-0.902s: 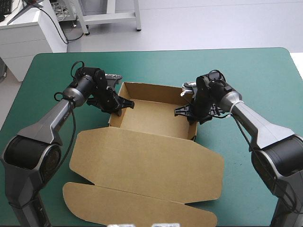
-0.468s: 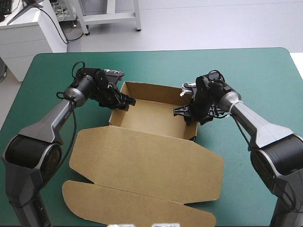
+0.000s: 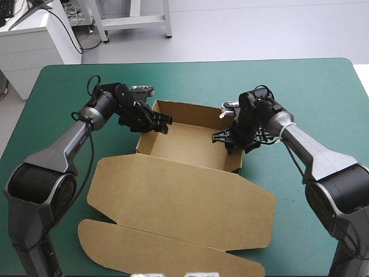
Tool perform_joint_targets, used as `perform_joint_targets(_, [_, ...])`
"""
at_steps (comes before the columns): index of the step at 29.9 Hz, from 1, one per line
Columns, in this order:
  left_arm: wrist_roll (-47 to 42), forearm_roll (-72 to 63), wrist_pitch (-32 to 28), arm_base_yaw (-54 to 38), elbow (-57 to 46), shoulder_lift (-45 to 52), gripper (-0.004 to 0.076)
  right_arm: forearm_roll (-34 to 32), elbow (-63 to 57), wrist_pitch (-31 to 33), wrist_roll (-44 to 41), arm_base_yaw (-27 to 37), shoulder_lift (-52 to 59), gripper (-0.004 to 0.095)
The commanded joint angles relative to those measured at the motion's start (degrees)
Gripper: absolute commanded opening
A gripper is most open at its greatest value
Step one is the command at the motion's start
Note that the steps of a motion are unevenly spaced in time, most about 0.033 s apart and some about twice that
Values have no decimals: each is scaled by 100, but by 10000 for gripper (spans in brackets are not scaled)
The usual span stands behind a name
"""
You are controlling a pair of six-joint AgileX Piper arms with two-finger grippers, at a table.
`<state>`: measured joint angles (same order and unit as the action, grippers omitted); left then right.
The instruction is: Fold the box
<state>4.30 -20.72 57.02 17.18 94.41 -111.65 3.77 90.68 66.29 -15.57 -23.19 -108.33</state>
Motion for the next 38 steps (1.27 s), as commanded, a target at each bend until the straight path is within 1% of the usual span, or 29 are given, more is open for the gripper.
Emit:
perform_joint_targets(1, [147, -280, -5, 43, 211, 296, 442, 30, 359, -120, -82, 6, 334, 495])
perform_joint_targets(4, [147, 3, 216, 43, 446, 305, 442, -174, 725, -58, -92, 17, 400, 495])
perform_joint_targets(7, [25, 609, 594, 43, 798, 305, 442, -946, 1078, 487, -337, 17, 404, 495])
perform_joint_targets(8, [-22, 789, 712, 43, 972, 305, 442, -1240, 1150, 541, -476, 17, 415, 495])
perform_joint_targets(9, [-88, 985, 828, 43, 1087, 305, 442, -1314, 1159, 541, -558, 17, 479, 495])
perform_joint_targets(13, [-198, 1533, 1257, 43, 1632, 305, 442, -1312, 1159, 541, -597, 17, 603, 495])
perform_joint_targets(15, [-217, 1576, 1456, 43, 1884, 309, 442, -1300, 1159, 541, -597, 17, 655, 495])
perform_joint_targets(18, [-253, 1510, 1699, 43, 2283, 309, 442, -1095, 1168, 541, -537, 17, 803, 495])
perform_joint_targets(22, [-253, 1507, 1713, 43, 2466, 511, 442, -797, 1168, 541, -417, 17, 1052, 495])
perform_joint_targets(28, [-253, 1401, 1713, 43, 2466, 1054, 442, -585, 1168, 541, -404, 17, 1322, 495])
perform_joint_targets(33, [-181, 911, 1713, 43, 2466, 1586, 442, -524, 1158, 541, -404, 17, 1328, 495])
perform_joint_targets(38, [-70, 765, 1720, 43, 2402, 2143, 442, -524, 1083, 541, -381, 17, 1315, 495])
